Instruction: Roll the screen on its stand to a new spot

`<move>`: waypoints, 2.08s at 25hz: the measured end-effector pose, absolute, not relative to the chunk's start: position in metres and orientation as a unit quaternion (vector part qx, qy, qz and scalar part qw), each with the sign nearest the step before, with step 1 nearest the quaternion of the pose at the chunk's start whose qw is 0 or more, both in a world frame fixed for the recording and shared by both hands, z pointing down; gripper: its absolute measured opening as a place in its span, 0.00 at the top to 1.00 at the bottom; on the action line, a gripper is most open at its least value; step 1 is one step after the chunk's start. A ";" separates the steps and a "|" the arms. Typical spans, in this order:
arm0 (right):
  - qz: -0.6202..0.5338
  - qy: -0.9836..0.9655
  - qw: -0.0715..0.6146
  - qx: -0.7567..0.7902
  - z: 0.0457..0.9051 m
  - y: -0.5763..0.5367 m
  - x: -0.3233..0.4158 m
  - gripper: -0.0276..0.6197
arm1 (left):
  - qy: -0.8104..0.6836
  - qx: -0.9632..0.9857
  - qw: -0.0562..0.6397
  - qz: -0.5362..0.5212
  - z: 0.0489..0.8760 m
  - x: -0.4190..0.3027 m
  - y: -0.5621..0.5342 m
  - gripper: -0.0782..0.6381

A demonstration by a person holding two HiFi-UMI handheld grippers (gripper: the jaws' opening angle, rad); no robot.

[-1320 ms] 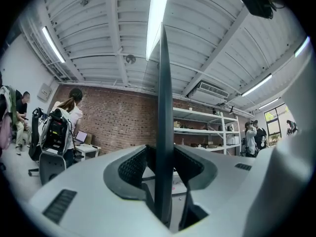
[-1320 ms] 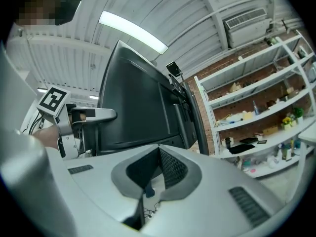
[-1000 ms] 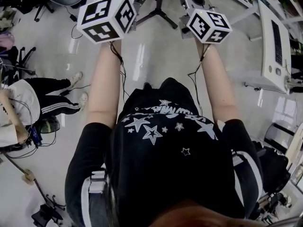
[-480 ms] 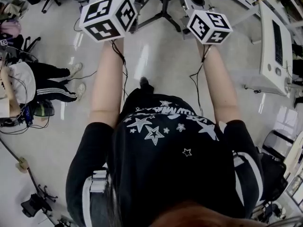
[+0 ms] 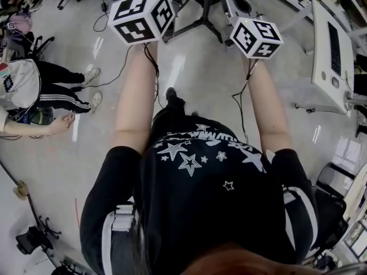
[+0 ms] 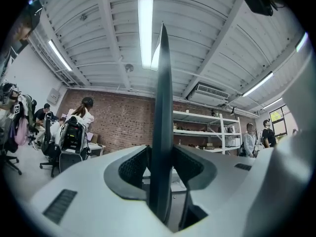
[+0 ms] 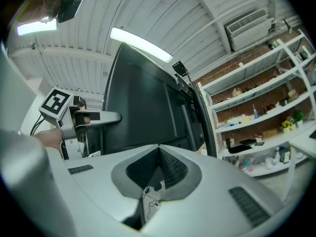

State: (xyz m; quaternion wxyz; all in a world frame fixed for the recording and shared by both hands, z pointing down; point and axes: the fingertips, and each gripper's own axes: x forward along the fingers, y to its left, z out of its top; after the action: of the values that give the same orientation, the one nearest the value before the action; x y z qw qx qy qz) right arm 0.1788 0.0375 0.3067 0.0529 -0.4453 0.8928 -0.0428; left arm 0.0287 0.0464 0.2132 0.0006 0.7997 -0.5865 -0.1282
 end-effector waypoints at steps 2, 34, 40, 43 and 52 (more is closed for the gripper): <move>-0.043 0.892 0.056 -0.446 0.305 0.046 0.188 0.95 | -0.585 0.801 0.000 -0.127 0.213 0.037 0.057 0.63; -0.044 0.894 0.059 -0.441 0.309 0.112 0.228 0.95 | -0.572 0.811 -0.028 -0.115 0.211 0.078 0.124 0.63; -0.052 0.889 0.058 -0.451 0.311 0.140 0.216 0.95 | -0.566 0.818 -0.018 -0.107 0.219 0.062 0.149 0.63; -0.050 0.891 0.055 -0.449 0.310 0.158 0.206 0.95 | -0.566 0.817 -0.013 -0.105 0.223 0.051 0.170 0.63; -0.059 0.909 0.032 -0.410 0.322 0.221 0.143 0.95 | -0.578 0.810 0.007 -0.097 0.251 0.010 0.234 0.63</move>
State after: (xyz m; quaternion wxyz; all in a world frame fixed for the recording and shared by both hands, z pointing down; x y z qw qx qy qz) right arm 0.1427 0.2214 0.3222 0.0319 -0.4104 0.9095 -0.0586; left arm 0.0095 0.2340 0.2508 0.0071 0.8102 -0.5779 -0.0973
